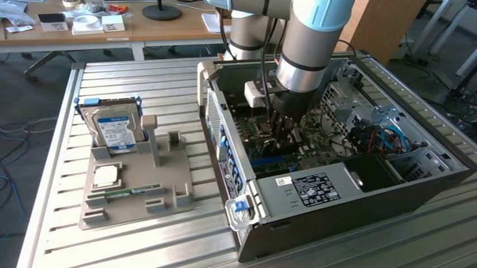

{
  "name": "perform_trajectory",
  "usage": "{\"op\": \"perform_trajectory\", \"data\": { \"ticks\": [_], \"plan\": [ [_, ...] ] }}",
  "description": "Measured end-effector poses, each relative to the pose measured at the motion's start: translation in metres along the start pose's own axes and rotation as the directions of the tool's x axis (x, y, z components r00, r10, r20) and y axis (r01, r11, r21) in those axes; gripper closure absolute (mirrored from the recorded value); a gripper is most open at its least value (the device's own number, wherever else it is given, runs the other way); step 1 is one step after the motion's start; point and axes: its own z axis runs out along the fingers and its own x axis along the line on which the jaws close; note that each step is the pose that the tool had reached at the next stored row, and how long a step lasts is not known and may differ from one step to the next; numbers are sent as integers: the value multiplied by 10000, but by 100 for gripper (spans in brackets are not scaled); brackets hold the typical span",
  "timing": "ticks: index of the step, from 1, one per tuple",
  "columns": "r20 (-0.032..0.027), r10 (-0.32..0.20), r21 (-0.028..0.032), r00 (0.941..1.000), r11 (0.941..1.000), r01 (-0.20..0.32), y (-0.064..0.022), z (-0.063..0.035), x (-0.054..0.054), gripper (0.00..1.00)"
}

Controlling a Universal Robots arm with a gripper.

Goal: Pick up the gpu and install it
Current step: 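Insert the gpu into the slot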

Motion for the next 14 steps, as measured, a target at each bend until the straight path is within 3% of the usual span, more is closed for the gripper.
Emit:
{"op": "perform_trajectory", "data": {
  "ticks": [14],
  "plan": [
    [1,2,-23,10000,10000,-2,-21,0,5,73]
  ]
}}
